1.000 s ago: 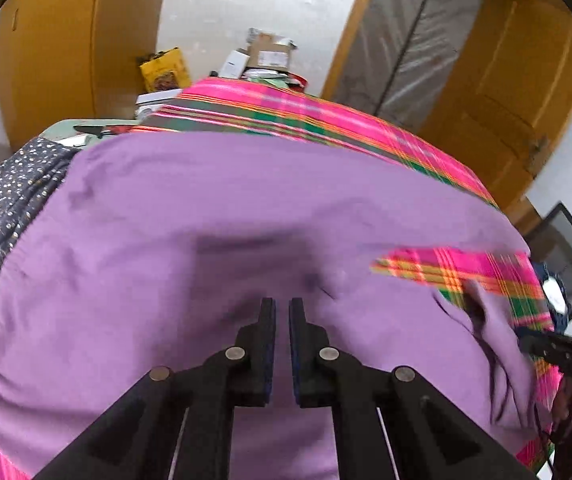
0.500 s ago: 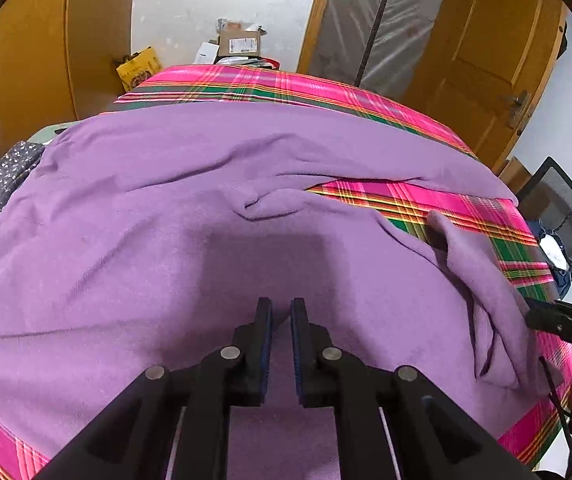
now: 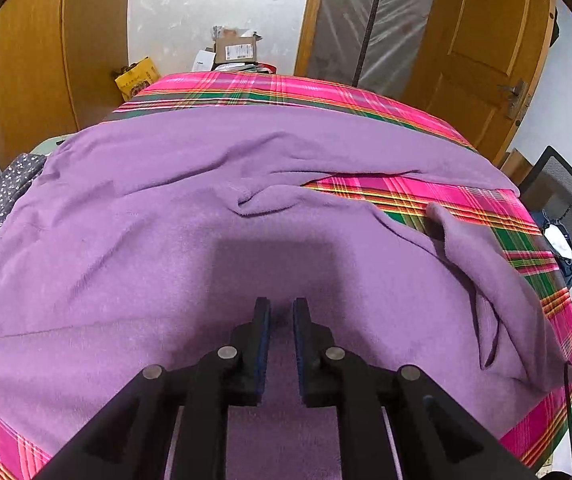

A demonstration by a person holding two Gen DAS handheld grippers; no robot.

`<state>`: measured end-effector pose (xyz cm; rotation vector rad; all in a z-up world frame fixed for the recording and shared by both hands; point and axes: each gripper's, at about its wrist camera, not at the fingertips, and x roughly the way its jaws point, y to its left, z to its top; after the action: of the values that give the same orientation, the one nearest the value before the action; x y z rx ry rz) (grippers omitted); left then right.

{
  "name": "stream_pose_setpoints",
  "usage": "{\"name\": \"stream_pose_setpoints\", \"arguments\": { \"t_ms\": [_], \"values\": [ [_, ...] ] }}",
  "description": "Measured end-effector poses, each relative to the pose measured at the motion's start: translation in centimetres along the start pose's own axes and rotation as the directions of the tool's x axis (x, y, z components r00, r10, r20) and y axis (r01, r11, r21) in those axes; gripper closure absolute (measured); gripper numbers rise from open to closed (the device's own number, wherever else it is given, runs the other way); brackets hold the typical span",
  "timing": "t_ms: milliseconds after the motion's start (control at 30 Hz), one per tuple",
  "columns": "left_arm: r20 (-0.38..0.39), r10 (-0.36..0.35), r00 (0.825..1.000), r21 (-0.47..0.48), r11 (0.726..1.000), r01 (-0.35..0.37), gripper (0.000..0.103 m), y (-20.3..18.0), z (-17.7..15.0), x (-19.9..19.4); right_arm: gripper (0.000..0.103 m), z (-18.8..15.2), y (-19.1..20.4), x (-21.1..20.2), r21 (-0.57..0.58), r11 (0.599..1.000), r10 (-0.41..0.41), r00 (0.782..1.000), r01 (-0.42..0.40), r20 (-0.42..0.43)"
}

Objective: Fold clothes

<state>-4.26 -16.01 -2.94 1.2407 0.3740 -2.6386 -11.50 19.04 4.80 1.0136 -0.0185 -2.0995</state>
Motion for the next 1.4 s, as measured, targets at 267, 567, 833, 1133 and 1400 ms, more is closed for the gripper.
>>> {"name": "stream_pose_setpoints", "arguments": {
  "t_ms": [267,567,833,1133,1400],
  "values": [
    [-0.002,-0.017,1.0,0.019,1.0,0.017,0.092,-0.2,-0.3,-0.3,0.067,-1.2,-0.1,-7.0,0.003,0.995,-0.096,0.99,0.096,0.101],
    [0.001,-0.04,0.999,0.025,0.999,0.04,0.092,-0.7,-1.5,-1.3,0.057,-4.3,1.2,-5.5,0.046,0.999,-0.016,0.998,0.013,0.062],
    [0.008,0.052,0.999,-0.053,0.997,-0.051,0.092,3.0,-2.5,-2.3,0.055,-4.1,2.6,1.0,0.062,0.992,0.109,0.994,-0.107,-0.03],
    [0.065,0.188,0.98,-0.243,0.956,-0.167,0.092,11.6,-4.9,-7.5,0.054,-3.1,5.1,3.7,-0.011,0.987,0.157,0.986,-0.158,-0.051],
    [0.038,0.13,0.991,-0.277,0.954,-0.115,0.092,11.4,-7.0,-8.2,0.053,-4.1,11.7,6.9,-0.267,0.926,0.235,0.961,-0.267,-0.147]
  ]
}}
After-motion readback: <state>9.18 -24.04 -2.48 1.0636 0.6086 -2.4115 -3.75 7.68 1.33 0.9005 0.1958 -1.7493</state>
